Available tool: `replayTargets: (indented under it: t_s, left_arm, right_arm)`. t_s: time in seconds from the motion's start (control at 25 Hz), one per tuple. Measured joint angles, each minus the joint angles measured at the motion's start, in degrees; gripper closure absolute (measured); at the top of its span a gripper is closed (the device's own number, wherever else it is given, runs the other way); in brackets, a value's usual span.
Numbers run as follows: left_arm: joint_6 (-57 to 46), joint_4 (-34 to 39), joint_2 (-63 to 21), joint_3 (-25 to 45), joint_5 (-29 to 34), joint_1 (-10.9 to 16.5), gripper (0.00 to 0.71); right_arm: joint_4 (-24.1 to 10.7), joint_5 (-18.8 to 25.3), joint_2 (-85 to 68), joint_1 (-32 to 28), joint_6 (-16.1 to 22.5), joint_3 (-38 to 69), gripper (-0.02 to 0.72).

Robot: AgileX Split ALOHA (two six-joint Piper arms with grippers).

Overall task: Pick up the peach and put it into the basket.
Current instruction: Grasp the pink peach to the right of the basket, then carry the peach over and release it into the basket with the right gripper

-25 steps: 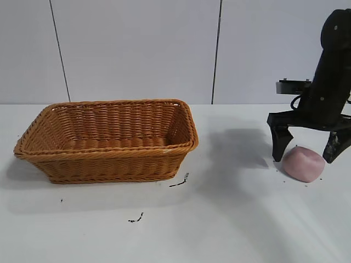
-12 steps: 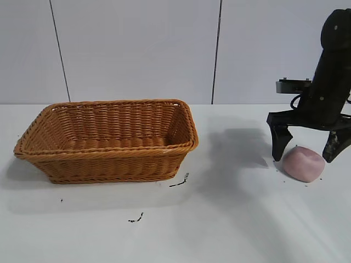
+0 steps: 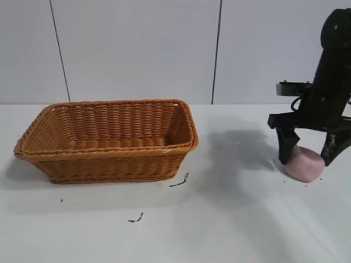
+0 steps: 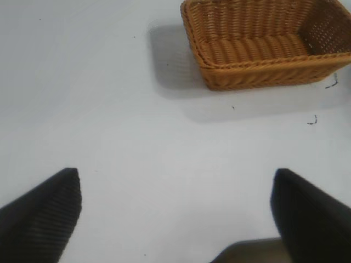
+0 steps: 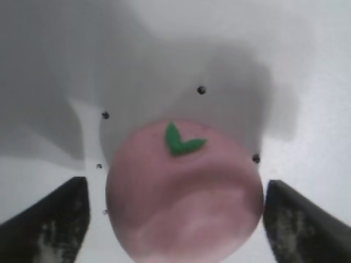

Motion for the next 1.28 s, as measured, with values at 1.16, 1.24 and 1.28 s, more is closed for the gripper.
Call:
replayTargets:
  t_s: [1.16, 1.24, 1.28]
  left_arm:
    - [0.0, 0.0, 0.0, 0.0, 0.0, 0.0, 0.018]
    - [0.0, 0.0, 0.0, 0.0, 0.0, 0.0, 0.018]
    - [0.0, 0.0, 0.0, 0.0, 0.0, 0.0, 0.018]
  right_arm:
    - [-2.7, 14.2, 2.6, 26.8, 2.5, -40.4, 0.679]
    - [-2.4, 12.4, 5.3, 29.7, 2.5, -41.1, 0.679]
    - [-2.4, 11.4, 6.6, 30.7, 2.5, -41.0, 0.679]
